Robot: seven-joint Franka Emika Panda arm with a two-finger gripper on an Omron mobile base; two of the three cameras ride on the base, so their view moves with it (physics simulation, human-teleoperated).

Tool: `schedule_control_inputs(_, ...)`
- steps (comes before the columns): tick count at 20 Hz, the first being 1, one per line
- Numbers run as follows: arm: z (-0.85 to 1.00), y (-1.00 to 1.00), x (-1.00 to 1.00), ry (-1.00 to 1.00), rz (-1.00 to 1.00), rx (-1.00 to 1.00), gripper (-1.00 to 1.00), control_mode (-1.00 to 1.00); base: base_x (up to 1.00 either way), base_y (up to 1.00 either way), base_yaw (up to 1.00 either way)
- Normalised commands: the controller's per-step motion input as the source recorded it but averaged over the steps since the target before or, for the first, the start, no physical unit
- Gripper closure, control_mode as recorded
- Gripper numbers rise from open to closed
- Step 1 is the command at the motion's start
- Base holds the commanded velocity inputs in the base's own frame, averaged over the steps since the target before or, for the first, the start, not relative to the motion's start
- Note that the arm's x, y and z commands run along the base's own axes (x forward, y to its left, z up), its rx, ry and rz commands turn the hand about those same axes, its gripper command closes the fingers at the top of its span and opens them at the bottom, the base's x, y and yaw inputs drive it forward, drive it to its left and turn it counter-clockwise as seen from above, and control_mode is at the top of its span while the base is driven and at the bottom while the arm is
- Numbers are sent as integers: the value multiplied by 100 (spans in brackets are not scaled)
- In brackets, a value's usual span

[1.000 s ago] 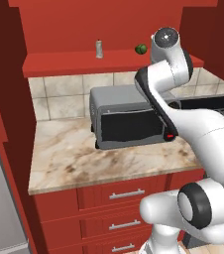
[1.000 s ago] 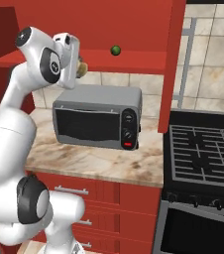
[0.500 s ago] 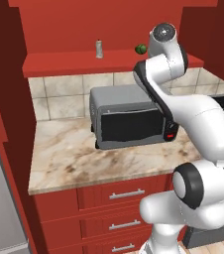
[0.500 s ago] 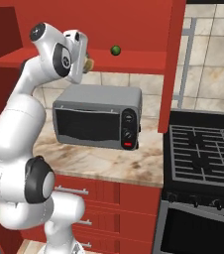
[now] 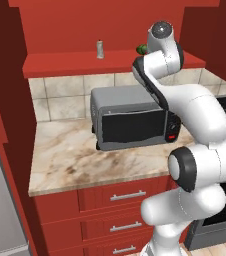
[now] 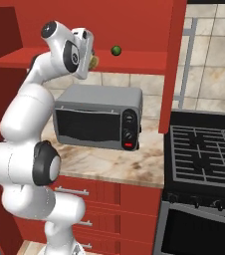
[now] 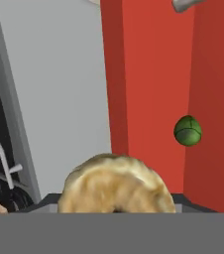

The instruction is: Pick the candle and candle from the dining table and place them in the open cabinet. Close the cabinet after placing the objects.

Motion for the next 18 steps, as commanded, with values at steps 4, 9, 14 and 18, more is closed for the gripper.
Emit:
schedule_control_inputs(4,11,-1,48,0,0,0,100,-100,0,0,0)
schedule_control_inputs(9,0,-1,48,0,0,1,100,-100,0,0,0)
schedule_control_inputs(14,0,-4,53,1,0,2,100,-100,0,0,0)
schedule_control_inputs(18,0,-7,53,0,0,1,100,-100,0,0,0)
